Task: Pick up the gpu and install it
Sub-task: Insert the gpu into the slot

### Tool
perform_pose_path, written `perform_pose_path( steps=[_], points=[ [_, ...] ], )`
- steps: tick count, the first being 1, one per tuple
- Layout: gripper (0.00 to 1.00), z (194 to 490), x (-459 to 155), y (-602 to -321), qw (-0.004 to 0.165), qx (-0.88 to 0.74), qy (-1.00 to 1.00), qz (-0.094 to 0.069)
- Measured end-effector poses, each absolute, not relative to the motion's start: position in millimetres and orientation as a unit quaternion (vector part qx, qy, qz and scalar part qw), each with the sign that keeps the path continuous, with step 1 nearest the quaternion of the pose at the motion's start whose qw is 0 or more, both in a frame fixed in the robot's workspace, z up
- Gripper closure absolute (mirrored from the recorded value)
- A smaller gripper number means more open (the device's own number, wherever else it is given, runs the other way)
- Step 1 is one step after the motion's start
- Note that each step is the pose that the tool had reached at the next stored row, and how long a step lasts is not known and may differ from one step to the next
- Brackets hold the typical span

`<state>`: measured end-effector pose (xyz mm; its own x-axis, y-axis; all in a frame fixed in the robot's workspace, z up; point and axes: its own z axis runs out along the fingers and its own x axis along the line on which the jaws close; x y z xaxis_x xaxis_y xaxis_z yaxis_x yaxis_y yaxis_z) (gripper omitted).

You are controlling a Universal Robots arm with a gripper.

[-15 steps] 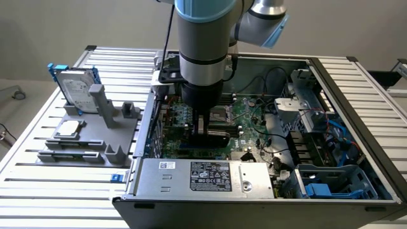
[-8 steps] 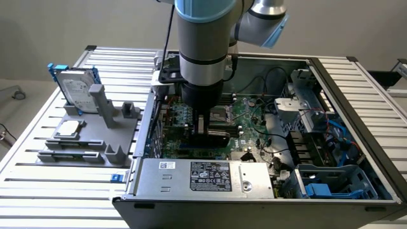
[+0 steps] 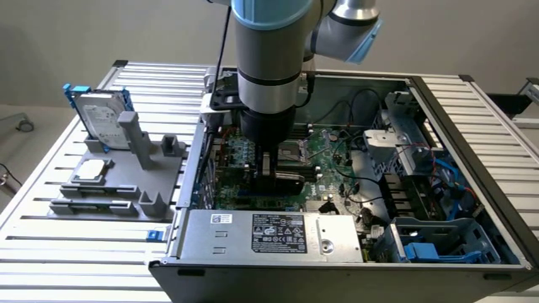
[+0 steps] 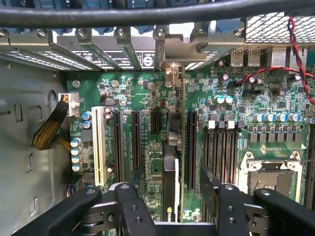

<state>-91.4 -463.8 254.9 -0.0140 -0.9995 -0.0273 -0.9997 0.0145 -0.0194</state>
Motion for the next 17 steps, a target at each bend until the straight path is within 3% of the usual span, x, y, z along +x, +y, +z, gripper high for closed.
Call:
perform_pose_path(
  steps=[5, 8, 11, 12, 17],
  points=[
    [0.35, 255.0, -91.4, -463.8, 0.016, -0.702, 0.712, 0.003],
    [0.17, 254.9, -91.4, -463.8, 0.017, -0.702, 0.712, 0.003],
    [0.11, 254.9, -91.4, -463.8, 0.017, -0.702, 0.712, 0.003],
    [0.05, 254.9, -91.4, -463.8, 0.017, -0.702, 0.712, 0.003],
    [0.05, 254.9, -91.4, -463.8, 0.017, -0.702, 0.712, 0.003]
  ],
)
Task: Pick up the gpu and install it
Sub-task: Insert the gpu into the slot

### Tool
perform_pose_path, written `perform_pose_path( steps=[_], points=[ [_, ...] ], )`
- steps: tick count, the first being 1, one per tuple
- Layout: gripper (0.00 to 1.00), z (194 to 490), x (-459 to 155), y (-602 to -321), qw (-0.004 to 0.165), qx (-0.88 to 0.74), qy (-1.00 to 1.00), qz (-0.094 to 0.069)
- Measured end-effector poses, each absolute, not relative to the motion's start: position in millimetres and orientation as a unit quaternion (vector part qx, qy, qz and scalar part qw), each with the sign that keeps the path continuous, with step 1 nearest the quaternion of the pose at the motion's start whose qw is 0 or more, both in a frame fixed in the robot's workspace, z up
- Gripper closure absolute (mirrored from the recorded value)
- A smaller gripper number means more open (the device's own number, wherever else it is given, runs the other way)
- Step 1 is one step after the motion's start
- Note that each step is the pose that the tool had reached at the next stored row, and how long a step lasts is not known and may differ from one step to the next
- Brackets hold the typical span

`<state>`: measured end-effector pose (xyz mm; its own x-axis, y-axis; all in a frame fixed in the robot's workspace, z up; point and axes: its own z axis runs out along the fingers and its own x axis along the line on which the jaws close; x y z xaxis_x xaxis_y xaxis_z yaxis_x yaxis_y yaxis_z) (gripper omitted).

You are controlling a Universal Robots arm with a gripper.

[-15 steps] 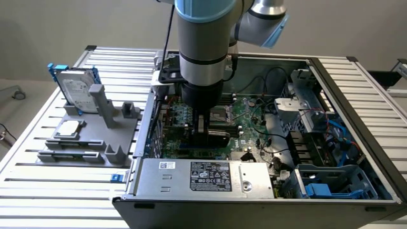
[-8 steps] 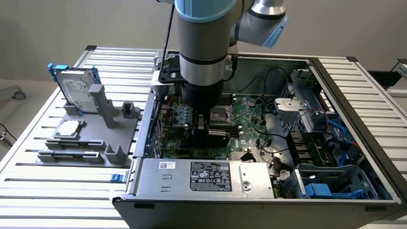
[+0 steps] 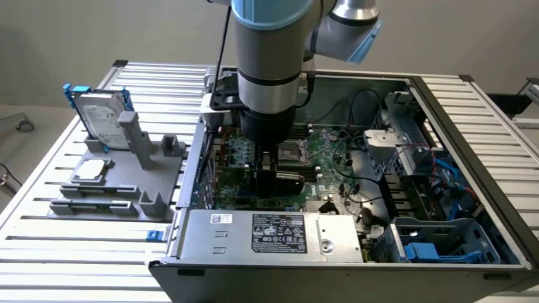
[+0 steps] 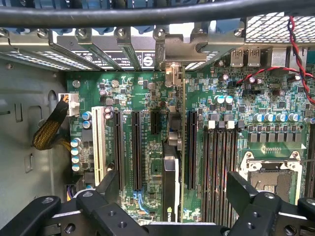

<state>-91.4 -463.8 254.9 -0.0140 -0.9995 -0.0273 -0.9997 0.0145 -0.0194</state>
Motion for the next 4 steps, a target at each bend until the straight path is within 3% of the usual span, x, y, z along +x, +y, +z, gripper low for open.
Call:
perform_pose_path(
  steps=[4],
  points=[
    [0.05, 254.9, -91.4, -463.8, 0.017, -0.702, 0.712, 0.003]
  ],
)
